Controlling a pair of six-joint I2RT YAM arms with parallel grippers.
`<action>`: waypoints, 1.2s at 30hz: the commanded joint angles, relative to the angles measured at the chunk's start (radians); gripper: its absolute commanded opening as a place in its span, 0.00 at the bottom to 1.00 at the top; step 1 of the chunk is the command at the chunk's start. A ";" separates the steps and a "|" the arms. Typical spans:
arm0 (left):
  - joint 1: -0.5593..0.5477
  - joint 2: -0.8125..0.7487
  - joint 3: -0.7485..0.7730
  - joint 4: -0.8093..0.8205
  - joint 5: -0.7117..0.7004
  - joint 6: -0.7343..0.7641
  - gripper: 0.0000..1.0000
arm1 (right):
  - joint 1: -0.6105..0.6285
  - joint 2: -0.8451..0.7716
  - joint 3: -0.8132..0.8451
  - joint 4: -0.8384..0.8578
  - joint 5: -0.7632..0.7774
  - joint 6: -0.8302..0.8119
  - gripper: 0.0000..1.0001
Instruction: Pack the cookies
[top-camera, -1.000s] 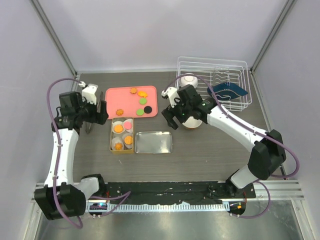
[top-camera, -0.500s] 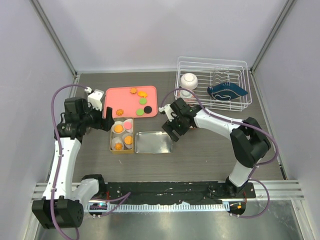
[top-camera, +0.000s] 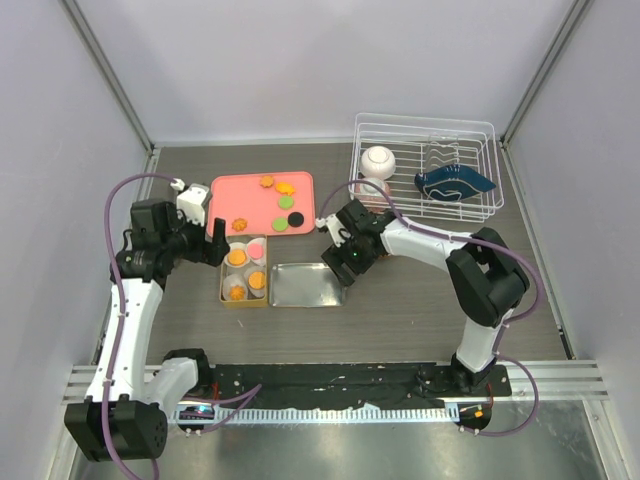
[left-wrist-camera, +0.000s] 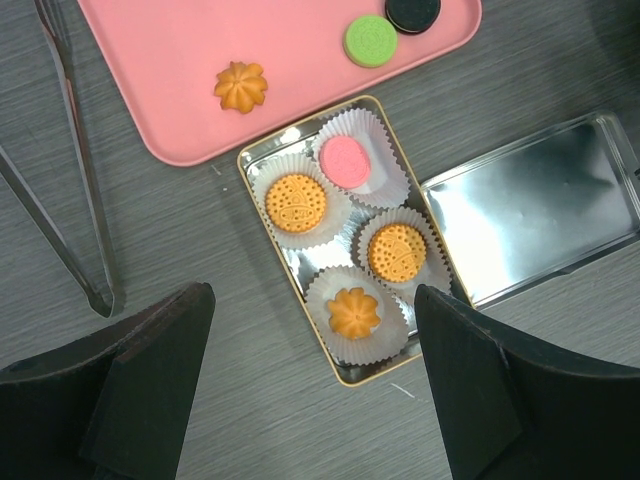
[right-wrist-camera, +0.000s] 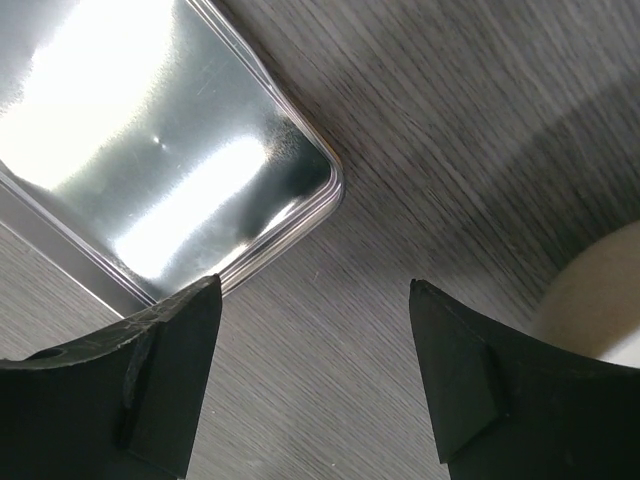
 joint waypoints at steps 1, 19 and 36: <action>-0.003 -0.016 -0.010 0.031 -0.003 0.004 0.87 | 0.015 0.019 0.053 0.021 -0.022 0.030 0.78; -0.005 -0.024 -0.010 0.028 -0.041 0.023 0.87 | 0.041 0.105 0.097 -0.010 0.020 0.041 0.56; -0.005 -0.027 -0.035 0.027 -0.038 0.039 0.87 | 0.050 0.140 0.169 -0.073 0.147 -0.026 0.07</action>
